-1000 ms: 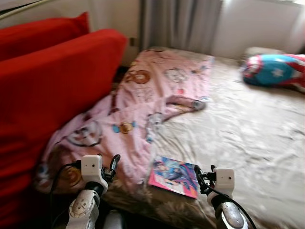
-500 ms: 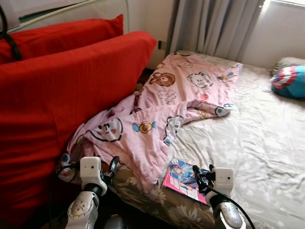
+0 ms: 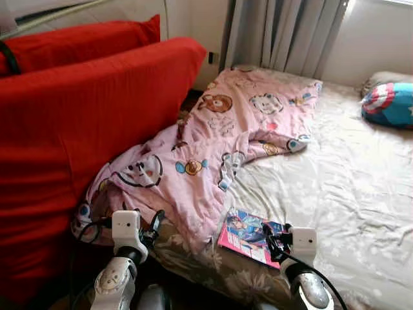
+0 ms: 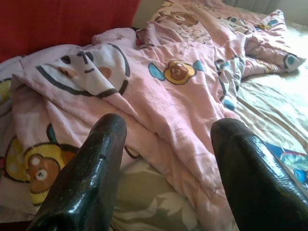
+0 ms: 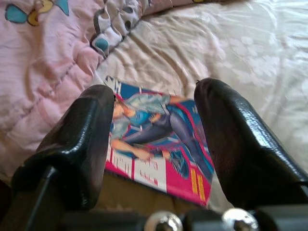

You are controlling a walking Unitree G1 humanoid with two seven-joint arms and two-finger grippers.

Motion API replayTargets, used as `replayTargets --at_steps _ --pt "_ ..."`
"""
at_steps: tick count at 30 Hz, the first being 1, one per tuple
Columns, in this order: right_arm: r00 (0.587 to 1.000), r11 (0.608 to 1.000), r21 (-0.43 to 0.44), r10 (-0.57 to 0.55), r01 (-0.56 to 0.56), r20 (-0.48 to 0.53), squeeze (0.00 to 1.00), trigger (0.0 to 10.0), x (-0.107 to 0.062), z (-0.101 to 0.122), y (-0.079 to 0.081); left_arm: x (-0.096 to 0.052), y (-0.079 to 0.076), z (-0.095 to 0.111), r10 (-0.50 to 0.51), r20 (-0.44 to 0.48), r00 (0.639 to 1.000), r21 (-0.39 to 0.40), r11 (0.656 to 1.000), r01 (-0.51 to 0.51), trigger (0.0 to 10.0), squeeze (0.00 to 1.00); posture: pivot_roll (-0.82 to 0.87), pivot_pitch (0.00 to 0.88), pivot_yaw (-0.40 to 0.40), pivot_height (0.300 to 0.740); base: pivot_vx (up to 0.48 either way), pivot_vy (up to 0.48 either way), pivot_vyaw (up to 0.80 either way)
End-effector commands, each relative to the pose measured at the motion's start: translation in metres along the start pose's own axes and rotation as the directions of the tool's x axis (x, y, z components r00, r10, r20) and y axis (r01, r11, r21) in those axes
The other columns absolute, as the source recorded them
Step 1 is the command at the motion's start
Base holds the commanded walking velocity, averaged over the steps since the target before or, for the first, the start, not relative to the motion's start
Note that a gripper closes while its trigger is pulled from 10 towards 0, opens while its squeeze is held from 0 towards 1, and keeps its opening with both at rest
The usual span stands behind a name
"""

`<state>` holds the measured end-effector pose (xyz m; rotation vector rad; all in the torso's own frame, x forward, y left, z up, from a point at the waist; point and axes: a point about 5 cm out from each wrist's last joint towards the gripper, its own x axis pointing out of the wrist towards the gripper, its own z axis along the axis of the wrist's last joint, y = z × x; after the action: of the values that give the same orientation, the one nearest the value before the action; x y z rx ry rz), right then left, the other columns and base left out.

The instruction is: Clean up the room

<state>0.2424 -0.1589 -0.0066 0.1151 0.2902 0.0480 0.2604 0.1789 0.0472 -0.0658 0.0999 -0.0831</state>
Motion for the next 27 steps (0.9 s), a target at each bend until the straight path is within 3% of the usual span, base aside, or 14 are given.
replayTargets --at_steps 1,27 --pt "1.000 1.000 -0.003 -0.013 0.013 0.000 0.00 10.0 -0.0006 -0.0009 -0.0038 -0.0001 -0.0021 -0.0018 -0.006 -0.011 1.000 -0.004 1.000 0.006 10.0 0.00 -0.03 0.018 -0.070 0.616 0.000 0.000 0.00" --pt "1.000 1.000 0.009 0.008 -0.008 0.006 0.00 10.0 0.0003 -0.0026 -0.0006 0.0004 -0.0032 -0.0021 -0.013 -0.021 1.000 -0.008 1.000 0.013 10.0 0.00 -0.03 0.025 -0.070 0.616 0.000 0.000 0.00"
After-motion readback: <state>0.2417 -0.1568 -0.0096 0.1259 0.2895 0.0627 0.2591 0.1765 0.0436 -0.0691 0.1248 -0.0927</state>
